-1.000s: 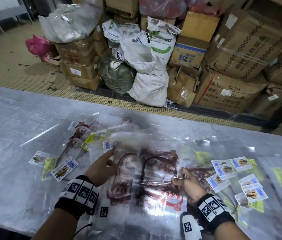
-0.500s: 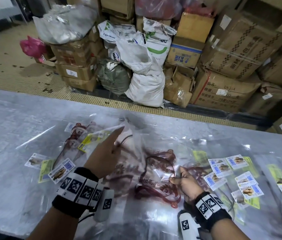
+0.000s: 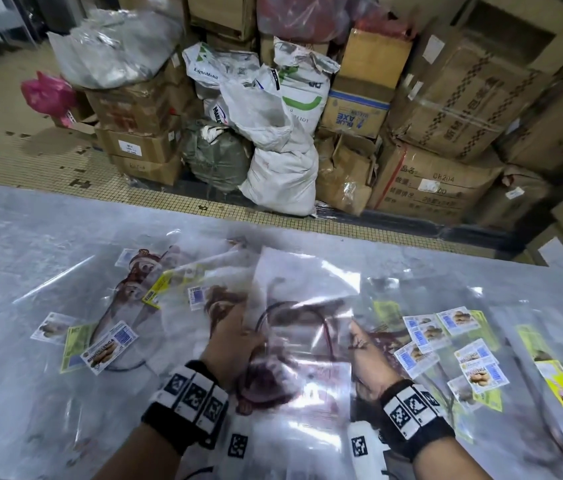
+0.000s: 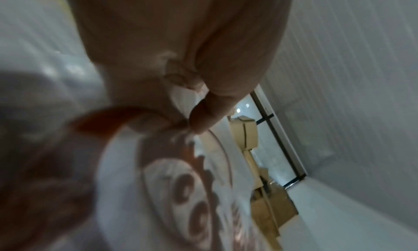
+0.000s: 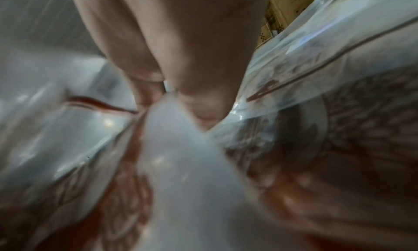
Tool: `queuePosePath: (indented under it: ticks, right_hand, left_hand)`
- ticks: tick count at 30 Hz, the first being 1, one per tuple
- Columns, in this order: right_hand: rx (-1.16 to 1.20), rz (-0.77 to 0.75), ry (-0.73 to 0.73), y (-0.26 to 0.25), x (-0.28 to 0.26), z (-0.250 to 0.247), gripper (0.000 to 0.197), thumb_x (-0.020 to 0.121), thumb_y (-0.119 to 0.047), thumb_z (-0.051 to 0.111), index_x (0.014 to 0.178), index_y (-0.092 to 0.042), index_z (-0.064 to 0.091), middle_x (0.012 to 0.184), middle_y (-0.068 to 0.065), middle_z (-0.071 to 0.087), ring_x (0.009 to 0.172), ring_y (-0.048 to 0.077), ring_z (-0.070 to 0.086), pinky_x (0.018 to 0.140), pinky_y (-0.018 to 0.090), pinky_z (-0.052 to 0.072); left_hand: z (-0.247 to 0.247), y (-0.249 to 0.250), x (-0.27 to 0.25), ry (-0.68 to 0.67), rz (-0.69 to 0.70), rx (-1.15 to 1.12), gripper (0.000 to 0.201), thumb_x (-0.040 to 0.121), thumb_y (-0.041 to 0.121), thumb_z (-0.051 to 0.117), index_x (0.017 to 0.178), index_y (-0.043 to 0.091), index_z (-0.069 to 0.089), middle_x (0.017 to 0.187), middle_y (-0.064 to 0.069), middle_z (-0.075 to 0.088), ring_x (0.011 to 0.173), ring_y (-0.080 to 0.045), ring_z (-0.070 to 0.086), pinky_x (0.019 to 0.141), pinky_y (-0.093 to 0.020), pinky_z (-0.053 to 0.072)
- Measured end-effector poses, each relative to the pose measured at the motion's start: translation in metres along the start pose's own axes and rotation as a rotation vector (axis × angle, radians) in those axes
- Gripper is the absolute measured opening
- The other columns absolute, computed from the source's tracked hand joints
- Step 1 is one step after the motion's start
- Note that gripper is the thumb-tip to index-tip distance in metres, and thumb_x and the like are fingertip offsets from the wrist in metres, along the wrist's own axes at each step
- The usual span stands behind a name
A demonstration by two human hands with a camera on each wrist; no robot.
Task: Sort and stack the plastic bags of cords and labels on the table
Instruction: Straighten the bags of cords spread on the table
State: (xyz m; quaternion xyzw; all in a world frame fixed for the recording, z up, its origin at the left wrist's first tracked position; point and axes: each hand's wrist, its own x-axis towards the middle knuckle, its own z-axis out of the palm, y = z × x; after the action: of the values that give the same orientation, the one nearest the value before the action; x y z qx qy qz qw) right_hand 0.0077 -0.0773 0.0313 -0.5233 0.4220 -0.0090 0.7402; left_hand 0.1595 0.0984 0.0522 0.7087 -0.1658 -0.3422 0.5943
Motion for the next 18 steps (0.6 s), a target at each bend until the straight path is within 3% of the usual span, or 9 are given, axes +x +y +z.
queuePosePath:
  ticks: [2,5,6,9,11,13,14,16,18]
  right_hand:
    - [0.127,-0.033,-0.085,-0.002,-0.005,0.001,0.041,0.092,-0.006,0.055,0.128,-0.028,0.052,0.111,0.015,0.068,0.068,0.023,0.068,0.049,0.031,0.056]
    - [0.283,-0.028,-0.185,-0.003,-0.008,0.003,0.084,0.065,0.011,0.063,0.139,-0.026,0.046,0.124,0.036,0.058,0.058,0.033,0.070,0.041,0.034,0.055]
    - [0.304,-0.036,-0.204,-0.004,-0.009,0.003,0.084,0.063,0.016,0.061,0.136,-0.023,0.047,0.120,0.038,0.058,0.058,0.033,0.070,0.041,0.033,0.055]
    - [0.239,-0.010,-0.149,0.003,-0.001,-0.002,0.075,0.071,0.013,0.065,0.135,-0.024,0.051,0.124,0.031,0.061,0.060,0.025,0.071,0.037,0.027,0.050]
    - [0.178,0.029,-0.096,0.011,0.008,-0.005,0.068,0.069,-0.008,0.081,0.129,-0.029,0.056,0.121,0.021,0.064,0.056,0.016,0.070,0.038,0.024,0.050]
    - [0.143,0.084,-0.062,0.015,0.011,-0.006,0.090,0.057,-0.046,0.093,0.137,-0.038,0.051,0.126,0.011,0.061,0.060,0.015,0.072,0.051,0.031,0.057]
    - [0.162,0.108,-0.021,0.014,0.012,-0.004,0.091,0.060,-0.064,0.086,0.139,-0.038,0.049,0.123,0.009,0.060,0.066,0.020,0.072,0.058,0.037,0.058]
    - [0.128,0.121,0.040,0.012,0.013,-0.002,0.075,0.081,-0.078,0.054,0.141,-0.034,0.047,0.129,0.009,0.056,0.104,0.030,0.067,0.086,0.046,0.053]
    - [-0.012,0.126,0.065,0.012,0.012,-0.004,0.090,0.077,-0.086,0.047,0.147,-0.030,0.043,0.152,0.006,0.042,0.138,0.031,0.043,0.110,0.054,0.037]
  left_hand:
    - [0.002,-0.019,0.006,0.070,-0.027,0.131,0.030,0.082,0.009,0.068,0.108,0.023,0.066,0.099,-0.003,0.070,0.095,-0.027,0.066,0.077,-0.034,0.056]
    - [0.003,-0.030,0.012,0.088,-0.079,0.379,0.067,0.073,0.029,0.065,0.137,0.036,0.049,0.130,-0.003,0.054,0.122,-0.024,0.051,0.105,-0.044,0.043]
    - [0.002,-0.030,0.012,0.082,-0.113,0.277,0.068,0.075,0.023,0.066,0.139,0.036,0.046,0.129,-0.004,0.054,0.120,-0.024,0.053,0.103,-0.044,0.045]
    - [0.002,-0.025,0.009,0.042,-0.169,-0.066,0.051,0.078,-0.005,0.066,0.118,0.026,0.058,0.089,-0.008,0.072,0.076,-0.022,0.069,0.071,-0.035,0.057]
    - [0.001,-0.031,0.013,0.081,-0.186,-0.097,0.052,0.064,0.002,0.073,0.113,0.013,0.062,0.086,-0.013,0.074,0.076,-0.029,0.070,0.075,-0.041,0.058]
    - [0.001,-0.036,0.015,0.128,-0.207,-0.110,0.050,0.056,0.008,0.074,0.105,0.002,0.066,0.090,-0.019,0.073,0.081,-0.035,0.070,0.081,-0.049,0.056]
    - [0.001,-0.037,0.016,0.130,-0.207,-0.111,0.041,0.059,0.005,0.074,0.098,-0.003,0.067,0.088,-0.019,0.073,0.080,-0.036,0.069,0.081,-0.051,0.055]
    - [0.003,-0.041,0.015,0.129,-0.213,-0.083,0.027,0.067,-0.001,0.073,0.092,-0.005,0.065,0.081,-0.018,0.069,0.075,-0.032,0.066,0.079,-0.052,0.055]
    - [0.004,-0.046,0.017,0.143,-0.225,-0.095,0.029,0.070,0.003,0.075,0.097,0.006,0.063,0.087,-0.015,0.069,0.078,-0.030,0.065,0.079,-0.047,0.055]
